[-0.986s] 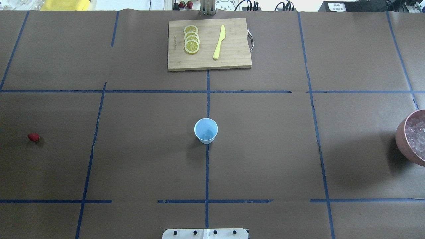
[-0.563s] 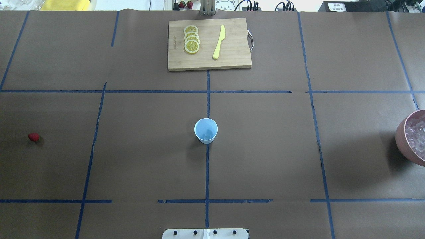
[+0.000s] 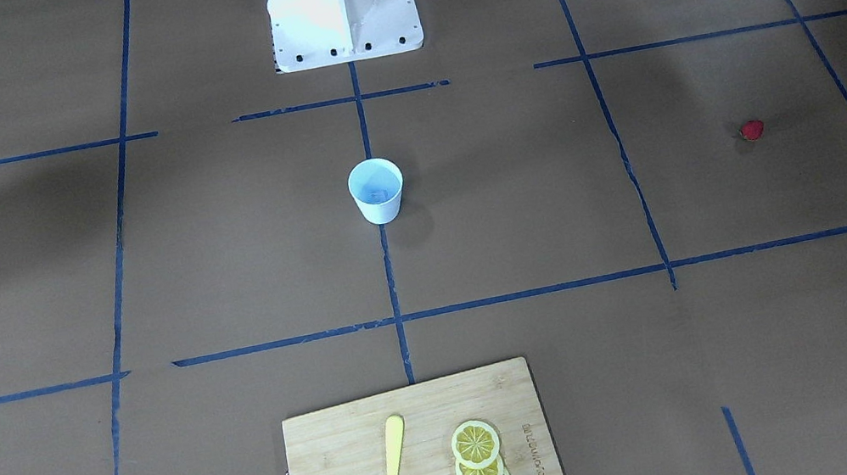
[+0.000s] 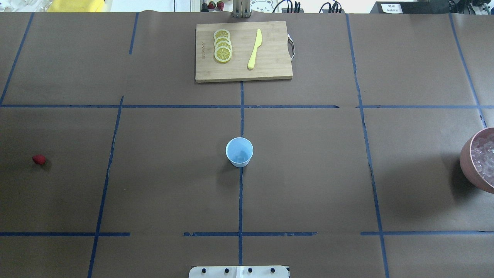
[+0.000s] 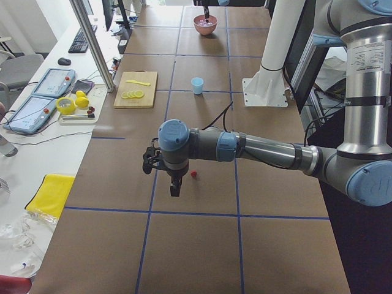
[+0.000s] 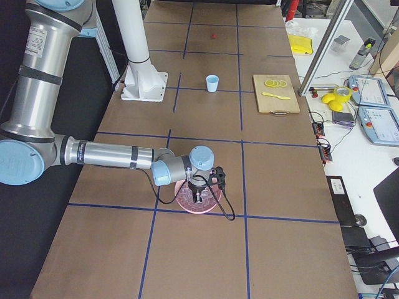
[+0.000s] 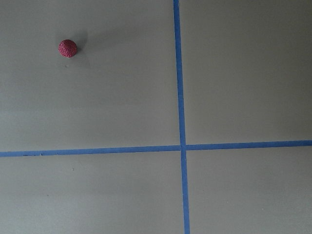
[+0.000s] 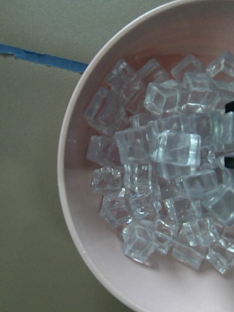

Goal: Put ice and strawberries in cup
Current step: 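Grasp another ice cube from the pink bowl with the right gripper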

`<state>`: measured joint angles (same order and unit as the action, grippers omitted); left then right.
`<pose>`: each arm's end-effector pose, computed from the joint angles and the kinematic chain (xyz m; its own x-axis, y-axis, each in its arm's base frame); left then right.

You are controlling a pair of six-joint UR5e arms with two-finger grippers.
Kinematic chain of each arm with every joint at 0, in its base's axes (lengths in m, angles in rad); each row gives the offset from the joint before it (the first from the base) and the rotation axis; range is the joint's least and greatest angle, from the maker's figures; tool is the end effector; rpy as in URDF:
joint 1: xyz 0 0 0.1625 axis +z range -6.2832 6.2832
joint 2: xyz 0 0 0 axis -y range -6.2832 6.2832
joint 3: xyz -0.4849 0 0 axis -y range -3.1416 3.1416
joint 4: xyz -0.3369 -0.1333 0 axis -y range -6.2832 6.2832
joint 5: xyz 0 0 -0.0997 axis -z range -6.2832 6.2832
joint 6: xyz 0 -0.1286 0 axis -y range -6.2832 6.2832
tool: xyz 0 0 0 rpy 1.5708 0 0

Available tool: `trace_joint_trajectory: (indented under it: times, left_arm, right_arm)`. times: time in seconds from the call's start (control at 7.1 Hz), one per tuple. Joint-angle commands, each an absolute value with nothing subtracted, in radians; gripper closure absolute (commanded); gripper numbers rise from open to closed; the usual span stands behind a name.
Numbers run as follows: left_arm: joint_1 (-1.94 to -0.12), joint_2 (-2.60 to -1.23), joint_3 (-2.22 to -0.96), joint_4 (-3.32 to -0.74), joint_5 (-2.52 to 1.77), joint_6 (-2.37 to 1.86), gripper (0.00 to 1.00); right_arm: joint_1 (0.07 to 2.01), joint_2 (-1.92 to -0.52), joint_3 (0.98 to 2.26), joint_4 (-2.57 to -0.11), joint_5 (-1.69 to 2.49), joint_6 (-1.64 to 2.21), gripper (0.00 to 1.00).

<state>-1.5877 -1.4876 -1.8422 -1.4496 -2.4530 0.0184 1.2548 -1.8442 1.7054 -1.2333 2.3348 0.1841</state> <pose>-0.0407 -0.3950 0.6575 0.6364 0.0593 -0.7690 0.0052 0.9967 0.0811 -0.0569 -0.3168 0.7474 0.6888 -0.1776 0.7029 0.1816 0.9809 0.0699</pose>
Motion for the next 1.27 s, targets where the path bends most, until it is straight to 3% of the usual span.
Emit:
trace_joint_trajectory:
  times: [0.0, 0.42, 1.13]
  left_arm:
    - [-1.588, -1.489, -1.844, -1.45, -2.454, 0.018, 0.0]
    - [-1.588, -1.488, -1.847, -1.448, -2.454, 0.018, 0.0]
    - [-1.588, -1.488, -1.848, -1.448, -2.454, 0.018, 0.0]
  right_arm:
    - [1.255, -1.847, 1.704, -1.233, 2.333, 0.176, 0.97]
    - [1.258, -1.85, 1.716, -1.232, 2.339, 0.173, 1.0]
    - [1.327, -1.902, 1.841, -1.25, 2.379, 0.173, 1.0]
